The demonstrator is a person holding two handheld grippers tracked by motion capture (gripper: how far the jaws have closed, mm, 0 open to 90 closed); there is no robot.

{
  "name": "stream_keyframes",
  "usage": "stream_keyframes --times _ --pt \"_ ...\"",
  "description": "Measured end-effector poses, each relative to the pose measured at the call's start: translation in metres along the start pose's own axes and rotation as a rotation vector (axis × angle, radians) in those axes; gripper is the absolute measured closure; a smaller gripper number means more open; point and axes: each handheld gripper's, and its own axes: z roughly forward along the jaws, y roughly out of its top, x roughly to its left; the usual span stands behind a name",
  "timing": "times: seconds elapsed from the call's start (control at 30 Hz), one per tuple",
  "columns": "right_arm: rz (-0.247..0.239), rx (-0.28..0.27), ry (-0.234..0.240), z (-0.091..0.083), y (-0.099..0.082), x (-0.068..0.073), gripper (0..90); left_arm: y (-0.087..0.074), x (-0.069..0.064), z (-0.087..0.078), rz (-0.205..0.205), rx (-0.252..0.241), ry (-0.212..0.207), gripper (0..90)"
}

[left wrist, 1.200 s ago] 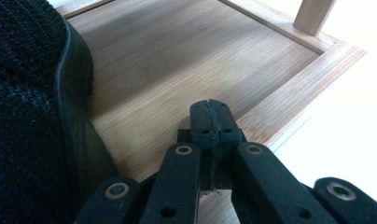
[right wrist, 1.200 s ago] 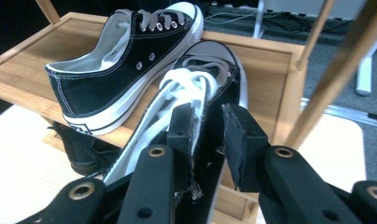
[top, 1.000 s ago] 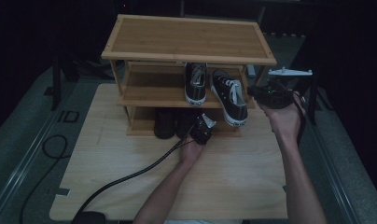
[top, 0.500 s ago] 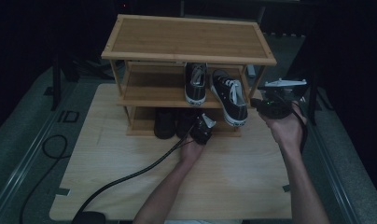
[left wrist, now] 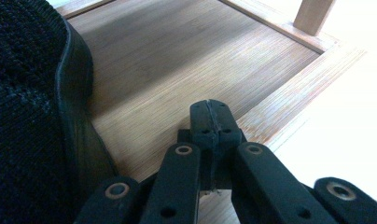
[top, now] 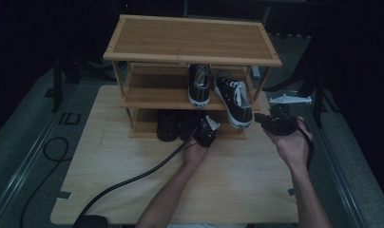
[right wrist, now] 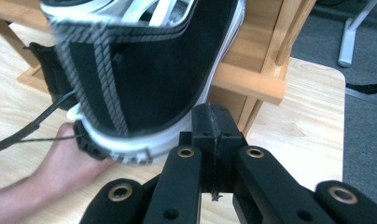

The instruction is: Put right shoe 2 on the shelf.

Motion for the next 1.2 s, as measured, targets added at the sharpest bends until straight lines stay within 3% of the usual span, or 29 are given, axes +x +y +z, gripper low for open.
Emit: stream_keyframes --times 0.2,0.57,0.87,1.2 --pt "-0.014 -0.005 0.018 -0.011 -0.014 0.008 90.0 0.0 0.0 0.0 0.0 0.0 0.001 90.0" --pt "-0.042 0.005 0.052 -0.011 -0.027 0.023 90.0 0.0 -0.001 0.0 0.0 0.0 0.003 90.0" --pt "-0.062 -0.009 0.072 -0.011 -0.028 0.033 90.0 0.0 0.0 0.0 0.0 0.001 0.003 90.0" --pt "-0.056 -0.012 0.082 -0.007 -0.026 0.034 90.0 0.0 0.0 0.0 -0.001 0.001 0.001 90.0"
